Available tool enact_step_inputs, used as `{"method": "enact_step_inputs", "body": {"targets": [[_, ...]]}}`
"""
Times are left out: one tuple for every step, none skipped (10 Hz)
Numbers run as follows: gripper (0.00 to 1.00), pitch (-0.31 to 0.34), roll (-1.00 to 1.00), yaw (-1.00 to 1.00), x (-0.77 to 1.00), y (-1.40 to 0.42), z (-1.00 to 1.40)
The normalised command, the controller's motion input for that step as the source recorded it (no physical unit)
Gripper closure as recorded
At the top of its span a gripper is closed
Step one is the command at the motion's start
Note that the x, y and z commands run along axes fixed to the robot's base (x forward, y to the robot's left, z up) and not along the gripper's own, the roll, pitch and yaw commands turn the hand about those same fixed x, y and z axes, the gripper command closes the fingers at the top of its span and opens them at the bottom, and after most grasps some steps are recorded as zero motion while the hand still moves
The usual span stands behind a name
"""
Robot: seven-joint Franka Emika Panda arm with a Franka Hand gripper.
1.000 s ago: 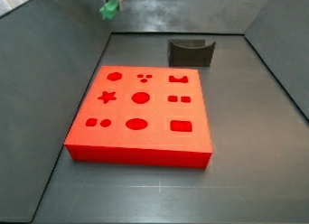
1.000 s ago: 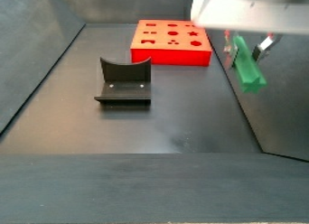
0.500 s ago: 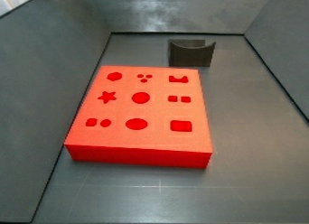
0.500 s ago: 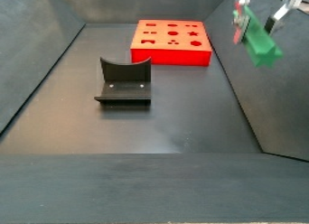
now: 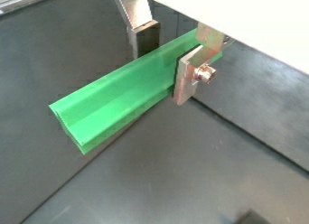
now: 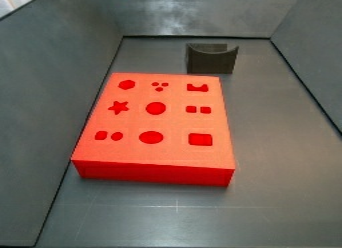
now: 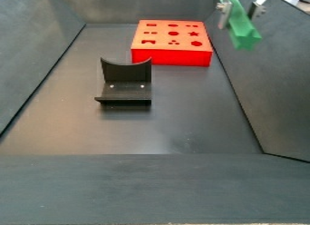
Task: Pick up the star object. Move up. Place the star object on the fixture. Regrasp the star object. Move to above the board. Insert the star object.
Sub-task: Place the star object on the fixture.
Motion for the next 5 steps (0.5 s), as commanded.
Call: {"method": "enact_step_inputs", "body": {"targets": [[1.00,0.111,-0.19,-0.01,1.00,-0.26,0.05],[1.00,0.123,-0.15,-0.01,1.00,-0.24,0.05],[1.00,0.123,-0.13,0.00,1.00,-0.22,0.04],[1.00,0.120,-0.11,0.01,1.00,-0.20,0.04],[1.00,0.125,-0.10,0.01,1.00,-0.19,0.04]]}}
